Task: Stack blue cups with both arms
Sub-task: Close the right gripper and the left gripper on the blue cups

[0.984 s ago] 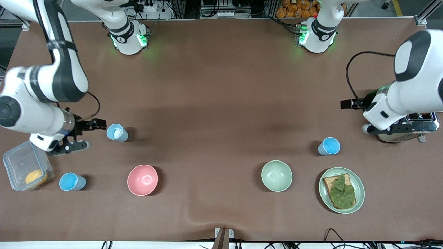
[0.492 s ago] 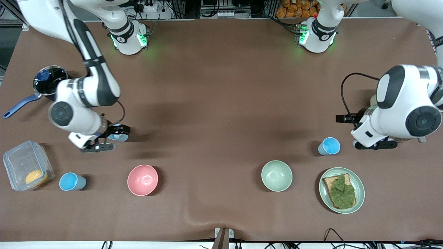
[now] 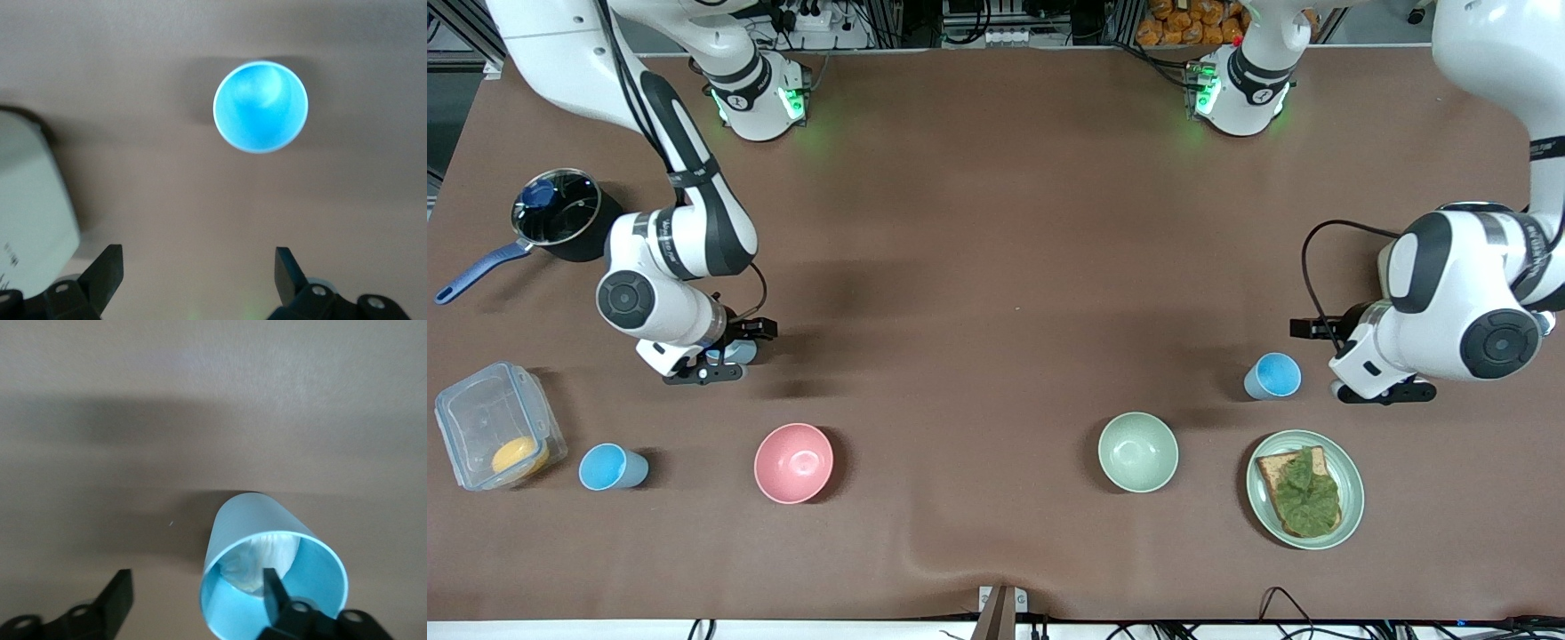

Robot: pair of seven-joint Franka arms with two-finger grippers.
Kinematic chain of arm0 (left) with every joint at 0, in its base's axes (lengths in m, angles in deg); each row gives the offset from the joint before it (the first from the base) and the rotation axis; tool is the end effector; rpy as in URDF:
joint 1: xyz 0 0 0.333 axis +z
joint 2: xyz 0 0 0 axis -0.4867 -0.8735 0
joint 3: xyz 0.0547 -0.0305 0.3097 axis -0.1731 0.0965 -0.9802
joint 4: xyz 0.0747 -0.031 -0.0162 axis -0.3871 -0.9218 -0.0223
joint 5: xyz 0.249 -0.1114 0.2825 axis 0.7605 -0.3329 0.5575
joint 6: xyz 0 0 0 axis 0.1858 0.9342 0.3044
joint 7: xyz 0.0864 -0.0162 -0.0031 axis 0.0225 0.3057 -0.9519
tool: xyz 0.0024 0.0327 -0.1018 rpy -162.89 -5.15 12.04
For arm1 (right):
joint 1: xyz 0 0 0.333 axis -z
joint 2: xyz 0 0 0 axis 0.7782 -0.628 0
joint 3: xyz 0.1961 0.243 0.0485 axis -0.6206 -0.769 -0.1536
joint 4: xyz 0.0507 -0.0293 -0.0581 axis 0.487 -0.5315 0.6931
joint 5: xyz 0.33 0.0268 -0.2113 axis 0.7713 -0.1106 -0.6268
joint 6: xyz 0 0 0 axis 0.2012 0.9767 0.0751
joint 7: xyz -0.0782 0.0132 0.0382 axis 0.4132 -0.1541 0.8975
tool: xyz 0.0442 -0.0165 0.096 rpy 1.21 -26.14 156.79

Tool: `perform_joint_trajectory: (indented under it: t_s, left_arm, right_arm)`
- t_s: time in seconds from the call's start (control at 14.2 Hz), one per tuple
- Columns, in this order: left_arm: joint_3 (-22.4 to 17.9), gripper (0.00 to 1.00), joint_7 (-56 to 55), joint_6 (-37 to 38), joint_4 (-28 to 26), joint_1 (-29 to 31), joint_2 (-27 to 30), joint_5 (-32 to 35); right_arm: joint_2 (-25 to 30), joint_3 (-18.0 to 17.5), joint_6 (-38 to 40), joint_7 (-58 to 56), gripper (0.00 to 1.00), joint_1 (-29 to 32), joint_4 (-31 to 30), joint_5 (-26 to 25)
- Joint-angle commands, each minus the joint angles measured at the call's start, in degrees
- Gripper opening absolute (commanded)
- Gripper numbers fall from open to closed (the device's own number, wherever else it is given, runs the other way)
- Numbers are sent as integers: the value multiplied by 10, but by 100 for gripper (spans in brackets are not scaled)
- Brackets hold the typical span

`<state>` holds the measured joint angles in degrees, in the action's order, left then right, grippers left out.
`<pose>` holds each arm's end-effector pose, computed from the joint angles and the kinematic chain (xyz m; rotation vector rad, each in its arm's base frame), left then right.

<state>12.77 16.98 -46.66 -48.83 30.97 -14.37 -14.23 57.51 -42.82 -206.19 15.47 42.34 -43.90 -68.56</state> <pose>0.6308 -0.0329 0.3355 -3.0141 -0.0139 0.5356 0.5731 0.0708 0.2252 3.0938 0.1100 -0.2934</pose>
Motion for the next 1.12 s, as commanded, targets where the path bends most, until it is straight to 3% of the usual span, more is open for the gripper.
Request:
perform_joint_trajectory:
  t_s: [0.0,0.07,0.35,0.63,0.91,1.05]
  left_arm:
    - [4,100,9,-60,-43,4,10,8]
    - [4,100,9,-77,-46,10,7,8]
    - [4,100,9,-124,-45,20,-14,13]
    - [4,100,9,-184,-42,17,-48,13]
    - [5,100,9,-186,-38,19,-60,12]
    - [5,100,10,-200,-35,20,-69,10]
  right_arm:
    - [-9,-3,5,16,6,1,2,-13]
    - [-9,-3,15,16,0,-1,5,-13]
    - [-9,-3,43,9,0,-4,36,-13]
    - [-9,-3,131,14,0,-9,104,-12]
    - [-9,-4,267,33,0,-62,205,-1]
    - [-10,-4,277,112,0,-101,218,20]
